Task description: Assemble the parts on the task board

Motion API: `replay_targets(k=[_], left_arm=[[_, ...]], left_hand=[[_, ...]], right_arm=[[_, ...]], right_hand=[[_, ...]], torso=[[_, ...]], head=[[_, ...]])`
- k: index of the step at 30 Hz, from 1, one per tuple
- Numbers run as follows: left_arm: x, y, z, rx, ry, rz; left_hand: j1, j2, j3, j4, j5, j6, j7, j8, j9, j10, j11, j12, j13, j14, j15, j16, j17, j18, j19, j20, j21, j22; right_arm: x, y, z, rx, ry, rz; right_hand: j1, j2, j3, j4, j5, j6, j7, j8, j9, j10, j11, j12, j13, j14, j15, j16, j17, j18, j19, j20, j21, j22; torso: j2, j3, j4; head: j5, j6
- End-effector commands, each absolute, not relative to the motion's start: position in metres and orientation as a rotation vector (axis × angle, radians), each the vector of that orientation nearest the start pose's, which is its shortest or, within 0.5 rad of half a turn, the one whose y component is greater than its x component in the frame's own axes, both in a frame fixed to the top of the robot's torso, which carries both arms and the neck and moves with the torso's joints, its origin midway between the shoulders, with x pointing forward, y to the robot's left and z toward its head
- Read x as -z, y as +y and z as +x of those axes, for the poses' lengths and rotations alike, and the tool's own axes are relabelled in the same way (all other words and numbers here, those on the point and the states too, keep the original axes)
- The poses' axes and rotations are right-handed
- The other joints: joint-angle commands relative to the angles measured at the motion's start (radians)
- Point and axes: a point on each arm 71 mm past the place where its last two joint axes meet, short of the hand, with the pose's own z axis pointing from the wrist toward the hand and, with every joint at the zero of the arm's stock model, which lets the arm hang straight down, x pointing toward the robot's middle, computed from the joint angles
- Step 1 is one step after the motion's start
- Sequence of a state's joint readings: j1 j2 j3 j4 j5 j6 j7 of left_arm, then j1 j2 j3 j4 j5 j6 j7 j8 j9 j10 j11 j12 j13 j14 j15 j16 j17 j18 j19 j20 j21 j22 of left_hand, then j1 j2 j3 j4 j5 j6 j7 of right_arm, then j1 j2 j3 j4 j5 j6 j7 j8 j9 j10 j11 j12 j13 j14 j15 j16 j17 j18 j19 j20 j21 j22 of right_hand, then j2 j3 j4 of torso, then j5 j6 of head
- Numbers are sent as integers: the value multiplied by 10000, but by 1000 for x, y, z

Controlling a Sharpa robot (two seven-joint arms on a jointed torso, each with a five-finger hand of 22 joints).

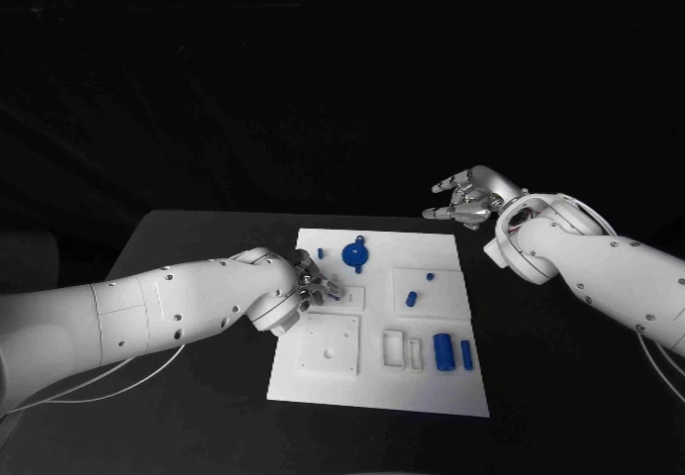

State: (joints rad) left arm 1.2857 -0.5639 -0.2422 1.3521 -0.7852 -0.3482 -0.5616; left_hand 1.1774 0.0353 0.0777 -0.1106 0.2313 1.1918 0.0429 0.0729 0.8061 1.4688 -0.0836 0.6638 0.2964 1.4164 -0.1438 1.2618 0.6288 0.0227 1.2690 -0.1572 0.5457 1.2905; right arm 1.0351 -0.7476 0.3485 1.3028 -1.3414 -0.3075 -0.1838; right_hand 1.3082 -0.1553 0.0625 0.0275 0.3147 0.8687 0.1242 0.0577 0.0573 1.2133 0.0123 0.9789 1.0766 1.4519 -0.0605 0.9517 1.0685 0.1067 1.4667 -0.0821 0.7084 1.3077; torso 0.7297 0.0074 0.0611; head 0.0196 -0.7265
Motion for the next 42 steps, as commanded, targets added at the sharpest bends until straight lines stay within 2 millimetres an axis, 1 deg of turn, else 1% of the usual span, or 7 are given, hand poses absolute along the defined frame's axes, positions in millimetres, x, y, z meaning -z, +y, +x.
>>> replay_targets(k=[1, 16, 21, 35, 36, 39, 42], left_arm=[[249, 142, 498, 4489, 21362, -5763], [250, 140, 498, 4426, 21442, -5428], [249, 138, 498, 4422, 21436, -5275], [250, 136, 498, 4412, 21407, -5112], [250, 136, 498, 4409, 21403, -5112], [250, 137, 498, 4392, 21384, -5123], [250, 138, 498, 4377, 21371, -5134]], left_hand=[[65, -30, -52, 33, -43, 1753, -994, 27, 3247, 463, -39, 57, 3, 66, 30, 58, 6, -101, 85, 21, -53, 23], [81, -136, -146, 128, -139, 1811, -1004, 23, 3309, 461, -32, 107, -1, 63, 41, 118, 47, -93, 117, 39, -146, 152], [88, -187, -170, 183, -172, 1815, -1005, 13, 3305, 461, -31, 102, -9, 58, 41, 111, 21, -96, 128, 38, -181, 188], [136, -480, -123, 621, -296, 1839, -1011, 9, 3276, 461, -33, 93, -28, 54, 37, 99, -54, -119, 204, 30, -377, 310], [160, -532, -77, 715, -316, 1845, -1011, 9, 3273, 463, -34, 82, -35, 50, 40, 97, -64, -125, 214, 31, -398, 316], [142, -632, -47, 839, -364, 1844, -1017, 9, 3277, 462, -35, 79, -38, 46, 36, 81, -97, -124, 225, 27, -408, 324], [144, -763, 35, 1038, -530, 1854, -1016, 10, 3268, 462, -35, 72, -43, 42, 33, 62, -141, -127, 231, 25, -432, 324]], right_arm=[[154, -246, 543, -6266, 15606, 3197], [155, -246, 543, -6265, 15642, 3199], [155, -246, 543, -6266, 15649, 3198], [155, -246, 543, -6272, 15661, 3199], [155, -246, 543, -6272, 15661, 3200], [155, -246, 543, -6268, 15665, 3205], [155, -247, 543, -6267, 15666, 3207]], right_hand=[[-66, 1, -10, 59, 68, 46, -11, -7, 0, -63, 1, -21, -9, 0, -9, -33, -5, 152, 535, 25, -27, 123], [-58, 13, -24, 64, 66, 41, -9, -6, 1, -72, 3, -14, -18, 1, -8, -42, 0, 154, 534, 26, -23, 101], [-58, 13, -24, 64, 66, 41, -9, -6, 1, -72, 3, -14, -18, 1, -8, -42, 0, 154, 534, 26, -23, 101], [-58, 13, -24, 64, 66, 41, -9, -6, 1, -72, 3, -14, -18, 1, -8, -42, 0, 154, 534, 26, -23, 101], [-58, 13, -24, 64, 66, 41, -9, -6, 1, -72, 3, -14, -18, 1, -8, -42, 0, 154, 534, 26, -23, 101], [-58, 13, -24, 64, 66, 41, -9, -6, 1, -72, 3, -14, -18, 1, -8, -42, 0, 154, 534, 26, -23, 101], [-58, 13, -24, 64, 66, 41, -9, -6, 1, -72, 3, -14, -18, 1, -8, -42, 0, 154, 534, 26, -23, 101]], torso=[[2, 1, -2], [8, 5, -6], [5, -1, -6], [2, -6, -4], [2, -6, -4], [3, -9, -2], [1, -10, 0]], head=[[3, 4], [-14, -42], [-24, -50], [-77, -67], [-77, -67], [-84, -71], [-87, -71]])
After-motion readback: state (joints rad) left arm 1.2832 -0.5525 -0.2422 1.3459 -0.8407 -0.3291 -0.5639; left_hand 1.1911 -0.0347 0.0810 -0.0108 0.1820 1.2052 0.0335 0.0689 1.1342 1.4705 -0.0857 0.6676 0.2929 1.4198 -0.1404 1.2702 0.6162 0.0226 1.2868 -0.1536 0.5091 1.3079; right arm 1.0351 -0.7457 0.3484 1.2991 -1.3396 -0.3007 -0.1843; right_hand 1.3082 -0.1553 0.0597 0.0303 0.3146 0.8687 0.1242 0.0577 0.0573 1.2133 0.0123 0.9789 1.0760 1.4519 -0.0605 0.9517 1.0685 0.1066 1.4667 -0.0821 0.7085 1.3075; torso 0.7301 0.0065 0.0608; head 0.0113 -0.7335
